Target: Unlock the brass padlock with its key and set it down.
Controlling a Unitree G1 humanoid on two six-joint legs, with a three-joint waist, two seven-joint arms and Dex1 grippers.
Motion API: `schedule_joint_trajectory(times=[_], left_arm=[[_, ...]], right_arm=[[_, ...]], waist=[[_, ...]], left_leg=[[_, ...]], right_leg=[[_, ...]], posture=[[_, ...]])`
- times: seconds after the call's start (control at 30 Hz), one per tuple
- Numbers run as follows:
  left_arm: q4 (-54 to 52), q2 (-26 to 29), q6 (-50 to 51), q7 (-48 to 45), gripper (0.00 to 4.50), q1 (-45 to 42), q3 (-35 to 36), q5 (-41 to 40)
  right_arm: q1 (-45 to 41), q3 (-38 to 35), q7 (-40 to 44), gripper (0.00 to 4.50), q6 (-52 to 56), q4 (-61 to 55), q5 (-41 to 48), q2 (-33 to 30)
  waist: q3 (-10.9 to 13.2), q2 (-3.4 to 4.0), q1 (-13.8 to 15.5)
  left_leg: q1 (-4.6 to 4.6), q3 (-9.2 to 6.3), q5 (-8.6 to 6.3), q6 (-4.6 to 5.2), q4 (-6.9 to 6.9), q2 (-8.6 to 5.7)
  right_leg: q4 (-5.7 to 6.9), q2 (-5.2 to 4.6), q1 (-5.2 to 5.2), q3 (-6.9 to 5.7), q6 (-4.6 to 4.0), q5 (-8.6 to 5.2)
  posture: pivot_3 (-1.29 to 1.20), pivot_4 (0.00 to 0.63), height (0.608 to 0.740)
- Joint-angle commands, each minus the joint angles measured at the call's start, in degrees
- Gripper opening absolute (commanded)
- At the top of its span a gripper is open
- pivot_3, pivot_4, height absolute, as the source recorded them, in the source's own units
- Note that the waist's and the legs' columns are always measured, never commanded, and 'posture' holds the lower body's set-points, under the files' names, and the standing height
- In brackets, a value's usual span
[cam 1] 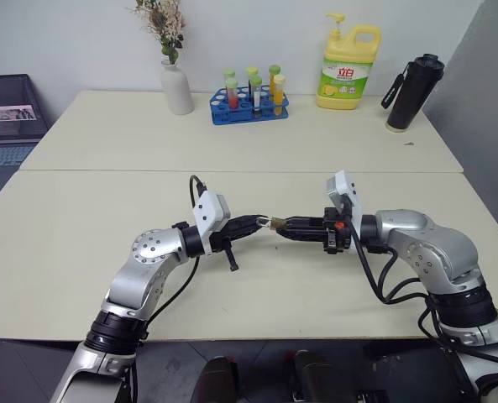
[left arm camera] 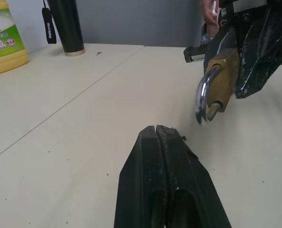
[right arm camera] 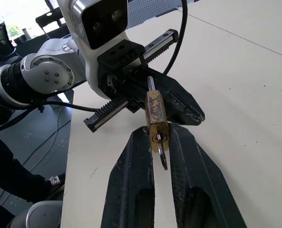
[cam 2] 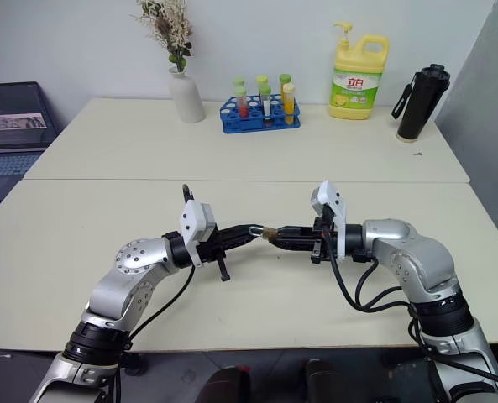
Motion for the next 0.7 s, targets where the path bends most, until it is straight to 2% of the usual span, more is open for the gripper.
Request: schedule_joint_trajectory(times=[0.03, 0.7], left_arm=[[-4.87, 0.42, 1.32, -0.71, 0.00, 0.65, 0.94, -1.22], [-14.94, 2.11, 7.69, 0.04, 0.00, 4.72, 4.50, -3.55]], right_arm=[[-0.83, -1.66, 0.13, 0.10, -0.07, -1.56, 0.98, -0.43], [-0.74, -0.80, 0.61, 0.10, -1.52, 1.15, -1.30, -0.55]], waist=[[0.00, 0.00, -0.01], [0.00, 0.00, -0.01]], left_leg=[[0.00, 0.00, 0.00, 0.00, 0.00, 0.00], [0.00, 0.00, 0.00, 0.00, 0.00, 0.00]], right_leg=[[0.00, 0.00, 0.00, 0.00, 0.00, 0.00], [-0.01, -0.01, 0.00, 0.01, 0.00, 0.00]], posture=[[0.00, 0.150, 0.740], [0.00, 0.150, 0.740]])
